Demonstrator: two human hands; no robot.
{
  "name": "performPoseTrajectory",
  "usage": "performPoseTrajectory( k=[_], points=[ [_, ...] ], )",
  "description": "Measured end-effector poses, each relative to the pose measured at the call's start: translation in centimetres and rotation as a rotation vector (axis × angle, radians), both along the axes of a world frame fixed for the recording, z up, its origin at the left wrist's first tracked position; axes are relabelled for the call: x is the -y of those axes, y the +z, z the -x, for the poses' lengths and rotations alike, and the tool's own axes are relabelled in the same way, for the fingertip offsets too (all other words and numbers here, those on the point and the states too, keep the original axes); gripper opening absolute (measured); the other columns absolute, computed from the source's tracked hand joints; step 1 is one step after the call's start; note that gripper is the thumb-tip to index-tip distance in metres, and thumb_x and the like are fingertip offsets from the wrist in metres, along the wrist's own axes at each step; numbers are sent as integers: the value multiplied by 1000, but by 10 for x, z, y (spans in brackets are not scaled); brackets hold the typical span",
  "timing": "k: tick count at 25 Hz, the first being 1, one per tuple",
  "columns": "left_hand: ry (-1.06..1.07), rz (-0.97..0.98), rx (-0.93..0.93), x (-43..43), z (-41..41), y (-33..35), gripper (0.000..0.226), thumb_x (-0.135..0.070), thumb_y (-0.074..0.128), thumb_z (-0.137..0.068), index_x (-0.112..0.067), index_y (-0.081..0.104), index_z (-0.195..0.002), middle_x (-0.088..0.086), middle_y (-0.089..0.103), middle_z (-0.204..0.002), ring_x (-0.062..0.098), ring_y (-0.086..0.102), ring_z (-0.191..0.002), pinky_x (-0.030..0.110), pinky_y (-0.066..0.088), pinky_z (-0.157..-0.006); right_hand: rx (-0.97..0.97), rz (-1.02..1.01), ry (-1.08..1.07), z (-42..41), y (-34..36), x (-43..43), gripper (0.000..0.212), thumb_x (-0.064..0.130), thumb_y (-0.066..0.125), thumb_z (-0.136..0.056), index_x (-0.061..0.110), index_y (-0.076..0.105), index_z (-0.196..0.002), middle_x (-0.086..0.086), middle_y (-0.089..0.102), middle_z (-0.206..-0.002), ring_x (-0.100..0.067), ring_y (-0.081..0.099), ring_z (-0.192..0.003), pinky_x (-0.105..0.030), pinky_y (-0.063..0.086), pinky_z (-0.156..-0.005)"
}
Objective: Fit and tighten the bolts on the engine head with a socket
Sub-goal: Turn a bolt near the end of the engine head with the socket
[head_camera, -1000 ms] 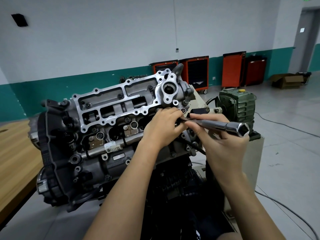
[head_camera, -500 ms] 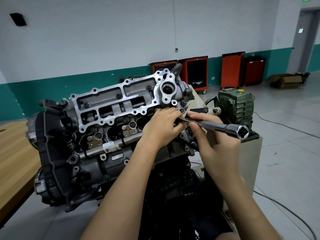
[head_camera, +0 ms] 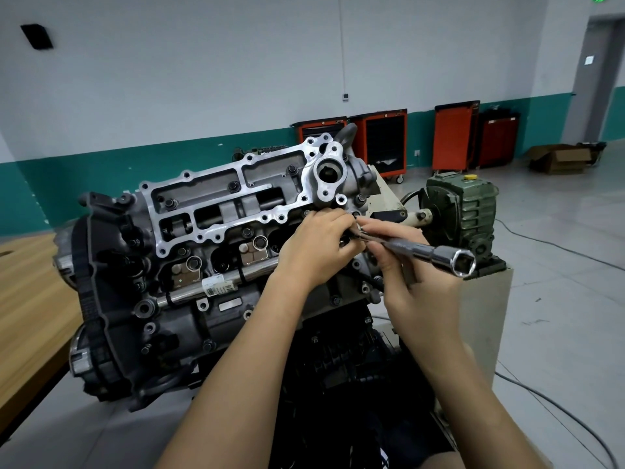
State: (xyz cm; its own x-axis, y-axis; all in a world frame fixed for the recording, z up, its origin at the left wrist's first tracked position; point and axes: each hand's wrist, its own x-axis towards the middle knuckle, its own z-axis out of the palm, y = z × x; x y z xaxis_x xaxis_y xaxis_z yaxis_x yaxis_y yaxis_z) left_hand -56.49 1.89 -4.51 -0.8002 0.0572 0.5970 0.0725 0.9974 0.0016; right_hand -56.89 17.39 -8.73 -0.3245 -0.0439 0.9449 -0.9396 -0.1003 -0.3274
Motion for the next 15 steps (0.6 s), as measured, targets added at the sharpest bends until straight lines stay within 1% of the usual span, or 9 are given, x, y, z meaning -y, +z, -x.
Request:
performPoseTrajectory(
  k=[3,5,6,8,9,11,13,14,15],
  points=[
    [3,18,-4,0,0,-1,24,-28,49,-88,-13,63,-100,-2,62,-103,18,53,-99,29,34,-88,9,53,-48,3,6,-1,14,5,70,-84,-3,72,-96,-5,72,-95,-13,69,-84,-37,57,-73],
    [0,23,8,0,0,0,25,-29,47,-87,-12,61,-98,-1,62,-101,20,53,-99,30,34,-88,90,96,-13,3,8,-1,17,9,75,-81,-1,73,-94,-4,73,-92,-11,69,-83,-35,57,-74],
    [-2,22,12,0,0,0,24,-28,47,-87,-12,61,-98,0,62,-101,20,53,-99,31,34,-88,105,92,6,2,7,-1,18,11,74,-82,-1,72,-95,-3,73,-93,-11,69,-86,-34,56,-77],
    [0,20,8,0,0,-1,23,-28,50,-88,-12,62,-99,0,62,-103,20,52,-101,30,34,-89,49,32,-34,1,4,-1,18,10,67,-87,-3,71,-99,-5,72,-101,-14,69,-94,-34,55,-82],
    [5,21,5,0,0,-1,24,-28,50,-90,-12,62,-102,-1,62,-104,20,52,-101,30,33,-90,14,6,-54,2,2,-1,17,6,64,-88,-5,70,-100,-8,71,-103,-18,69,-94,-36,56,-82],
    [16,24,11,0,0,-1,26,-31,49,-91,-14,63,-105,-2,62,-105,18,52,-102,30,34,-90,-7,1,-96,5,3,-1,15,3,65,-87,-6,72,-98,-11,73,-98,-23,71,-87,-40,57,-74],
    [17,15,12,0,1,0,27,-33,46,-91,-13,62,-100,-3,62,-102,18,52,-99,30,34,-88,-12,50,-141,8,7,-3,16,9,71,-84,-2,74,-94,-9,74,-93,-17,71,-79,-30,56,-70],
    [14,15,10,-1,0,0,26,-34,46,-90,-12,60,-95,-2,61,-98,19,52,-97,29,34,-86,-3,79,-142,8,8,-4,18,13,73,-82,-1,74,-93,-6,74,-91,-12,70,-79,-24,55,-70],
    [8,19,7,-1,1,0,24,-33,47,-90,-12,58,-91,-1,61,-96,20,52,-95,29,33,-84,20,98,-121,7,7,-4,20,16,74,-81,1,74,-93,-4,74,-91,-9,69,-81,-22,55,-72]
  ],
)
